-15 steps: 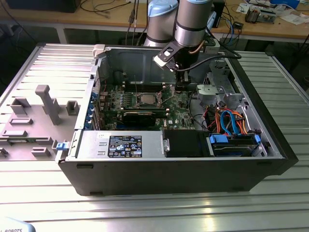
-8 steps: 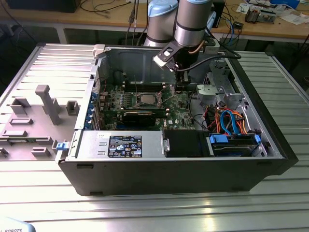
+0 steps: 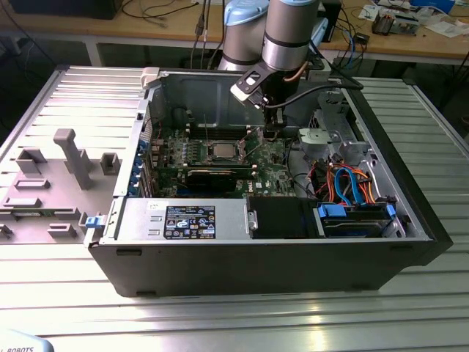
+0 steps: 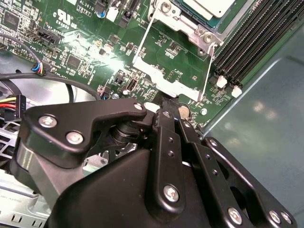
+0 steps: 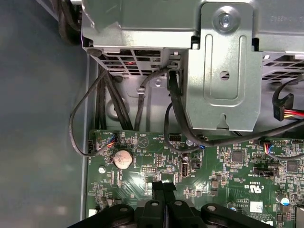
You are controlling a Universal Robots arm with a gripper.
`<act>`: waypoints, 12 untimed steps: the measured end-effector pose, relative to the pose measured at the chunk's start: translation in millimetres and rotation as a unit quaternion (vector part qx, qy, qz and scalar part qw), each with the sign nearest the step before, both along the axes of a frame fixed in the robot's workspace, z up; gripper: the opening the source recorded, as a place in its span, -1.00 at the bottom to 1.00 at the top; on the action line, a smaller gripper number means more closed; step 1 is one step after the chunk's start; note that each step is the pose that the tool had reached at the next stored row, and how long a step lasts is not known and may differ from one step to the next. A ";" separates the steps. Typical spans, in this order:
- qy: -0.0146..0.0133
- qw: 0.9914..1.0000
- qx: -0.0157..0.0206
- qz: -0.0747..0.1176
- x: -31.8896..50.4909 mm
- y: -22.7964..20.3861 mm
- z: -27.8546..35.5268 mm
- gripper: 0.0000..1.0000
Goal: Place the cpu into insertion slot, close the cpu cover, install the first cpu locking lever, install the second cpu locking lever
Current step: 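Close the cpu cover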
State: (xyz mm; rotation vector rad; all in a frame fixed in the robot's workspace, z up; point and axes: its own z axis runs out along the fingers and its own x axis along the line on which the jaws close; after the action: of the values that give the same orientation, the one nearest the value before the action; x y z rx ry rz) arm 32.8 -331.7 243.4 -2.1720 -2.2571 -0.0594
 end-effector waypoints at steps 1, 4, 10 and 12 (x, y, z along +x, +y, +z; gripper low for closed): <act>0.000 1.000 0.000 0.000 -1.1 -0.1 0.0 -0.79; 0.000 1.000 0.000 0.000 -4.5 -0.4 0.0 -0.79; 0.000 1.000 0.000 0.000 -5.2 -0.4 0.0 -0.79; 0.000 1.000 0.000 0.000 -5.6 -0.4 0.0 -0.79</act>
State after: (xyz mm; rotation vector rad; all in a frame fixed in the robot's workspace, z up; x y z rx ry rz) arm 27.1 -332.0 243.4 -2.1719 -2.2571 -0.0594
